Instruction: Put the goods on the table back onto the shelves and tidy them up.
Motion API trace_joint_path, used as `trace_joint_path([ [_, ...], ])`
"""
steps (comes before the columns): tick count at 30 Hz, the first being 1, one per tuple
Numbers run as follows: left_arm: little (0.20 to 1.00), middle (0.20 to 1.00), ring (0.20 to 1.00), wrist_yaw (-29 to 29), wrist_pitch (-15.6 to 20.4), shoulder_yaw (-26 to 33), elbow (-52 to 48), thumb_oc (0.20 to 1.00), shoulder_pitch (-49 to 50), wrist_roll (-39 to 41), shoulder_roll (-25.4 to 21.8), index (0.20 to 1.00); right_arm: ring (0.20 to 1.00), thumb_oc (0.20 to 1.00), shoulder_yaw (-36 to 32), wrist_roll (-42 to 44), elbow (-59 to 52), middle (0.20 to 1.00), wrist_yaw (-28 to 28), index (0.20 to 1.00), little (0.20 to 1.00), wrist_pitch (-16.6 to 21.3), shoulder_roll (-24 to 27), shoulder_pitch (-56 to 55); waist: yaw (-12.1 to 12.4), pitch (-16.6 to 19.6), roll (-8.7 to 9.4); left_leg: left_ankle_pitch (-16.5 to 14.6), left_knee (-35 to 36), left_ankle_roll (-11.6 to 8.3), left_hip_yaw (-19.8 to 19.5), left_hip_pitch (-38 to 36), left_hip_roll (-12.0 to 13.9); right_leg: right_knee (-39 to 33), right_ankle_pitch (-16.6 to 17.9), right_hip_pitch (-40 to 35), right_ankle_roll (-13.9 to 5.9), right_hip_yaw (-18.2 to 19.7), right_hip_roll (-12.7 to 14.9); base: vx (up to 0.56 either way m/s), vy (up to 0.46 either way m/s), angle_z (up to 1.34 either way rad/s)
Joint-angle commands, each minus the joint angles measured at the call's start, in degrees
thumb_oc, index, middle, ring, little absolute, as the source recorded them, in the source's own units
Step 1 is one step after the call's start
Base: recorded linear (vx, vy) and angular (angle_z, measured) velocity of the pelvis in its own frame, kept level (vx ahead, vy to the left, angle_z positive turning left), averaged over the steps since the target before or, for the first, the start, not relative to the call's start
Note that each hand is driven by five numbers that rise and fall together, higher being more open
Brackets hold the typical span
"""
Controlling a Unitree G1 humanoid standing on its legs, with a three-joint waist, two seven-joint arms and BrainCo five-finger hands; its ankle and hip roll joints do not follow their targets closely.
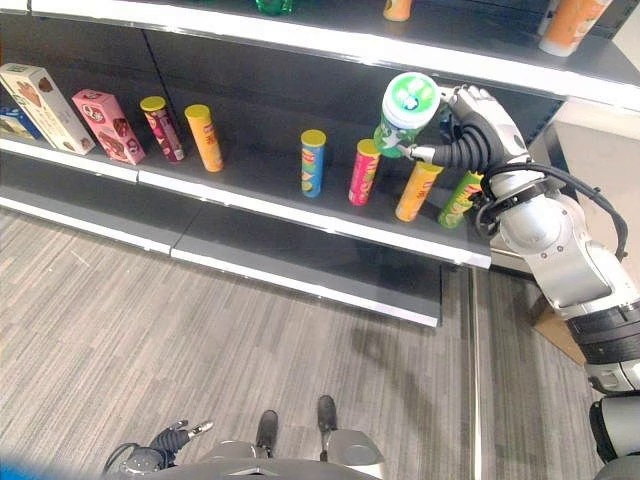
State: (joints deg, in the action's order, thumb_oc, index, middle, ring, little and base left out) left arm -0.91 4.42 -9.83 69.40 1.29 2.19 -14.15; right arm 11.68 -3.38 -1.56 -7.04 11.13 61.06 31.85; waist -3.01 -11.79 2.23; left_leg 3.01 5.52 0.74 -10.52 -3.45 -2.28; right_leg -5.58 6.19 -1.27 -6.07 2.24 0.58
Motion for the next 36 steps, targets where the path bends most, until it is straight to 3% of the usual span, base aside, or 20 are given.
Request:
trace_joint_path([
  [1, 1.0, 1.0, 1.0, -0.25, 0.22, -1.73, 0.83, 1.0, 0.89, 0.98, -1.87, 1.0, 0.2, 0.2, 0.43, 2.46, 1.29, 0.2, -1.56, 0.2, 0.2, 0.44, 1.72, 3.9, 2.25, 5.17, 1.09, -9.26, -5.25, -2.08, 0.19, -2.87, -1.95, 5.28, -1.66, 8.64, -2.0, 4.61, 0.18, 0.21, -0.187, 0.11],
  [6, 1.0, 1.0, 1.0, -0.51, 0.12, -3.47, 0.76, 1.0, 1.36, 0.67, -0.86, 1.0, 0.2, 0.2, 3.51, 3.37, 5.64, 0.2, -1.87, 0.2, 0.2, 0.06, 2.75, 7.63, 2.64, 7.29, 0.44, -9.59, -5.26, -4.02, 0.4, -3.88, 0.93, 3.81, -4.27, 4.77, -0.67, 1.11, 0.43, 0.12, -0.153, 0.22],
  [12, 1.0, 1.0, 1.0, -0.41, 0.07, -3.68, 0.67, 1.0, 2.23, 1.88, -0.53, 1.0, 0.2, 0.2, 5.65, 4.93, 12.27, 0.2, -3.24, 0.2, 0.2, -0.32, 4.25, 11.78, 3.15, 8.07, 0.39, -9.34, -4.93, -5.66, 0.4, -4.73, 2.57, 3.33, -6.16, 1.99, 0.14, -1.79, 0.54, 0.06, -0.103, 0.24],
  [20, 1.0, 1.0, 1.0, -0.69, 0.6, -4.87, 0.84, 1.0, 2.22, 5.01, -1.35, 1.0, 0.2, 0.2, 19.09, 8.6, 37.1, 0.2, -5.48, 0.2, 0.2, -2.28, 5.24, 31.19, 4.45, 8.02, 1.17, -7.27, -3.65, -7.32, 1.61, -4.12, 4.35, 4.15, -8.24, 0.09, 0.68, -7.16, 1.79, 0.0, -0.076, 0.18],
  [26, 1.0, 1.0, 1.0, -0.9, 1.29, -6.38, 1.83, 1.0, 1.53, 5.8, -2.21, 1.0, 0.2, 0.2, 29.17, 7.75, 60.33, 0.2, -3.85, 0.2, 0.2, -4.57, -0.31, 44.35, 5.43, 8.14, 1.43, -6.48, -3.42, -7.81, 3.71, -3.5, 4.8, 3.99, -8.67, -1.32, 0.82, -9.37, 2.1, 0.02, -0.047, 0.57],
  [36, 1.0, 1.0, 1.0, -1.14, 1.62, -8.46, 1.04, 1.0, 0.76, 5.72, -3.03, 1.0, 0.2, 0.2, 28.38, 5.21, 73.96, 0.2, -4.27, 0.2, 0.2, -6.82, -4.12, 45.15, 6.63, 7.37, 0.19, -5.82, -3.81, -8.44, 1.44, -2.42, 4.73, 4.37, -9.45, -1.73, 1.18, -11.94, 2.64, 0.02, -0.046, 0.14],
])
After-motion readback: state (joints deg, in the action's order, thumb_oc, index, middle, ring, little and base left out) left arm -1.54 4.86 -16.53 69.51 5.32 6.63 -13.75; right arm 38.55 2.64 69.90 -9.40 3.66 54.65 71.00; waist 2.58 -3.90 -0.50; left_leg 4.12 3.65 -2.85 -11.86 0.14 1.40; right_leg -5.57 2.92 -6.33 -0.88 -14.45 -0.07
